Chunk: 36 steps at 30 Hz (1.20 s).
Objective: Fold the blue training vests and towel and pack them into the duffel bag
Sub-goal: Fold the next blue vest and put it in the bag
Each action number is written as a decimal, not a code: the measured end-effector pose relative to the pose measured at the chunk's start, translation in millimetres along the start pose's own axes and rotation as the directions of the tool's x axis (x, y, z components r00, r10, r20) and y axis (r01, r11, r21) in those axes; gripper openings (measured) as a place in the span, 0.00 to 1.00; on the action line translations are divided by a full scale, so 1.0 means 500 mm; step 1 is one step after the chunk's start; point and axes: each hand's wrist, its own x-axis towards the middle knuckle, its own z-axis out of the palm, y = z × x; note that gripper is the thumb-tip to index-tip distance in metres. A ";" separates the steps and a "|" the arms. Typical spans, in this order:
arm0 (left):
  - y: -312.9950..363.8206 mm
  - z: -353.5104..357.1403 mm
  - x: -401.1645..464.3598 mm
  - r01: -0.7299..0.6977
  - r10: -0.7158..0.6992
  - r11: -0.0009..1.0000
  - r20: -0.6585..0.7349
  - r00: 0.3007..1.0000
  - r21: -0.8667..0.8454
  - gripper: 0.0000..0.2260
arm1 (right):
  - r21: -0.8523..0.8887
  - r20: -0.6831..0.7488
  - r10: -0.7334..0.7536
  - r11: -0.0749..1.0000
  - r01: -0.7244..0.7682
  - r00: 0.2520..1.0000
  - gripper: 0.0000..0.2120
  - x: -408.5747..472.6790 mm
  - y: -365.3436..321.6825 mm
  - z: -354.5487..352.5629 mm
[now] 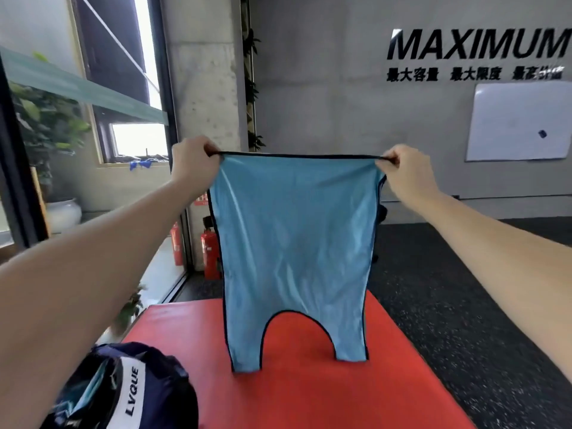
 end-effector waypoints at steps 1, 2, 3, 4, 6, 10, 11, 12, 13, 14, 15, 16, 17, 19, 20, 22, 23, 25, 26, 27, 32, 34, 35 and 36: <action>0.019 -0.024 0.007 -0.020 0.020 1.000 -0.038 0.999 -0.004 0.08 | 0.018 -0.028 -0.030 0.999 0.030 0.999 0.07 0.004 -0.019 -0.024; 0.033 -0.045 0.009 -0.030 0.029 0.999 -0.058 0.998 -0.021 0.08 | 0.031 -0.049 -0.053 0.998 0.055 0.997 0.07 0.006 -0.034 -0.043; 0.047 -0.069 0.009 -0.042 0.039 0.998 -0.075 0.996 -0.039 0.09 | 0.042 -0.063 -0.071 0.996 0.074 0.995 0.07 0.004 -0.049 -0.063; 0.055 -0.093 0.004 -0.050 0.045 0.997 -0.084 0.995 -0.053 0.09 | 0.051 -0.074 -0.083 0.995 0.087 0.994 0.07 -0.001 -0.062 -0.081; 0.066 -0.135 -0.022 -0.064 0.057 0.995 -0.092 0.994 -0.072 0.08 | 0.062 -0.084 -0.086 0.994 0.091 0.993 0.07 -0.026 -0.083 -0.113; 0.039 -0.180 -0.162 -0.021 0.025 0.991 0.032 0.999 -0.131 0.07 | 0.029 0.054 -0.052 0.998 0.051 0.997 0.04 -0.150 -0.097 -0.155; 0.021 -0.183 -0.213 0.001 0.008 0.992 0.074 0.997 -0.126 0.07 | 0.014 0.111 -0.034 0.999 0.033 0.993 0.02 -0.199 -0.091 -0.158; -0.002 -0.181 -0.268 0.028 -0.018 0.995 0.111 0.994 -0.096 0.07 | 0.001 0.162 -0.014 1.000 0.014 0.987 0.02 -0.248 -0.081 -0.155; -0.025 -0.181 -0.329 0.052 -0.042 0.997 0.144 0.989 -0.063 0.08 | -0.012 0.211 0.011 1.000 -0.008 0.977 0.02 -0.305 -0.068 -0.150; -0.050 -0.178 -0.392 0.083 -0.076 0.996 0.182 0.980 -0.034 0.09 | -0.024 0.257 0.039 0.999 -0.034 0.966 0.03 -0.365 -0.053 -0.142; -0.075 -0.172 -0.458 0.118 -0.111 0.993 0.228 0.967 -0.019 0.09 | -0.027 0.299 0.070 0.998 -0.064 0.952 0.05 -0.427 -0.038 -0.134; -0.096 -0.170 -0.524 0.151 -0.144 0.988 0.279 0.949 -0.004 0.11 | -0.030 0.338 0.098 0.995 -0.094 0.936 0.07 -0.490 -0.021 -0.128; -0.118 -0.168 -0.588 0.178 -0.173 0.984 0.327 0.929 0.015 0.13 | -0.038 0.373 0.118 0.993 -0.112 0.920 0.09 -0.551 -0.006 -0.123; -0.146 -0.175 -0.702 0.204 -0.210 0.977 0.394 0.895 0.059 0.18 | -0.076 0.435 0.165 0.986 -0.147 0.885 0.13 -0.659 0.023 -0.123; -0.155 -0.181 -0.750 0.206 -0.220 0.975 0.420 0.881 0.080 0.19 | -0.097 0.464 0.191 0.982 -0.165 0.865 0.14 -0.705 0.035 -0.127; -0.156 -0.201 -0.829 0.192 -0.223 0.975 0.464 0.857 0.114 0.16 | -0.136 0.493 0.235 0.972 -0.192 0.838 0.14 -0.772 0.056 -0.141; -0.148 -0.214 -0.859 0.188 -0.227 0.974 0.487 0.843 0.130 0.12 | -0.151 0.497 0.258 0.966 -0.210 0.829 0.15 -0.797 0.064 -0.151; -0.135 -0.233 -0.895 0.171 -0.222 0.975 0.519 0.825 0.145 0.07 | -0.177 0.491 0.285 0.958 -0.226 0.823 0.14 -0.831 0.072 -0.176; -0.125 -0.241 -0.901 0.165 -0.216 0.976 0.526 0.822 0.143 0.05 | -0.186 0.488 0.289 0.956 -0.226 0.824 0.14 -0.840 0.072 -0.189; -0.116 -0.247 -0.903 0.167 -0.217 0.976 0.531 0.819 0.141 0.04 | -0.187 0.483 0.288 0.956 -0.224 0.827 0.13 -0.845 0.071 -0.203; -0.084 -0.256 -0.882 0.249 -0.266 0.963 0.489 0.831 0.099 0.05 | -0.151 0.443 0.301 0.953 -0.261 0.845 0.08 -0.830 0.058 -0.249; -0.078 -0.250 -0.871 0.271 -0.270 0.961 0.442 0.855 0.063 0.04 | -0.130 0.429 0.300 0.954 -0.271 0.852 0.07 -0.819 0.060 -0.246; -0.076 -0.243 -0.867 0.274 -0.268 0.960 0.429 0.863 0.047 0.04 | -0.125 0.427 0.304 0.952 -0.278 0.851 0.07 -0.813 0.064 -0.242; -0.077 -0.233 -0.863 0.281 -0.268 0.959 0.423 0.866 0.034 0.05 | -0.125 0.427 0.311 0.950 -0.285 0.849 0.06 -0.808 0.072 -0.235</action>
